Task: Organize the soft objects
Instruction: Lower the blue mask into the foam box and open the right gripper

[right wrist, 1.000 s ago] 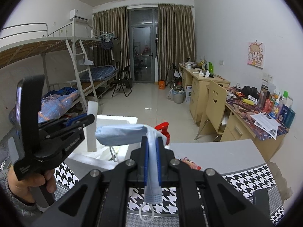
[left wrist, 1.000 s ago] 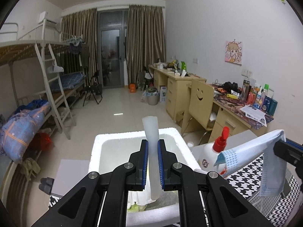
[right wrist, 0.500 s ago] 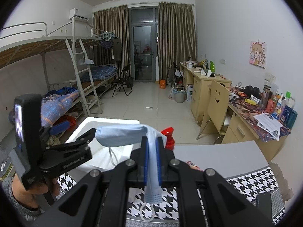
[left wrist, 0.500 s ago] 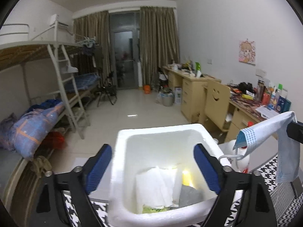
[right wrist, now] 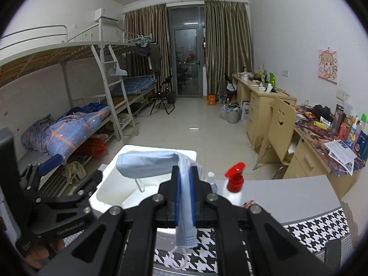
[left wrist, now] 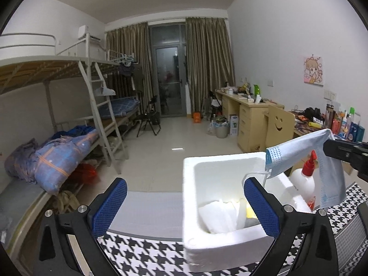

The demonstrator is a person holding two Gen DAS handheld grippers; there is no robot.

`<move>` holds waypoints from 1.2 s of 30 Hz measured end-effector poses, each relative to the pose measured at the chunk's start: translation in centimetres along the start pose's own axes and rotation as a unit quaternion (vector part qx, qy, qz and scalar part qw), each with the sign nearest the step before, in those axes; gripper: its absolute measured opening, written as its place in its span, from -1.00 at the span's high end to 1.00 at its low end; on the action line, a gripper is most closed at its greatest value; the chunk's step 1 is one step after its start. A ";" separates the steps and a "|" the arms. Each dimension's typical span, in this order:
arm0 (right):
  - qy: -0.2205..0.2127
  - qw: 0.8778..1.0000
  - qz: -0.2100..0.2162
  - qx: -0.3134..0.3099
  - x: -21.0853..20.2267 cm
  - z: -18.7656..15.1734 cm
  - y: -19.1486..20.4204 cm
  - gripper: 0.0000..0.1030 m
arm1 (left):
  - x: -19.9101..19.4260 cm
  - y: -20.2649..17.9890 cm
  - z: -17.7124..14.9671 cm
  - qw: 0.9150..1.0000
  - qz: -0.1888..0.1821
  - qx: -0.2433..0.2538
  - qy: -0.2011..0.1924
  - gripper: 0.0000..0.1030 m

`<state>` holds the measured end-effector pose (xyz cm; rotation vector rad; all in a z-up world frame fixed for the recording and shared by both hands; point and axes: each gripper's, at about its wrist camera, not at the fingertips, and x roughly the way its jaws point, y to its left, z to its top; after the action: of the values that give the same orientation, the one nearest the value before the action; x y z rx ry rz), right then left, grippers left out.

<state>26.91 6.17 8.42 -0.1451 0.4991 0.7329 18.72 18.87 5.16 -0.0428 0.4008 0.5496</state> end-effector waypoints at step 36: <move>0.104 0.994 0.001 -0.018 8.2 -0.1 3.3 0.44 | -2.0 3.9 -1.7 0.999 0.044 -0.014 -0.003 -0.98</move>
<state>29.79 13.54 4.51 -0.2571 0.6849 0.7323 14.54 20.92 4.58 -0.0510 0.3909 0.6422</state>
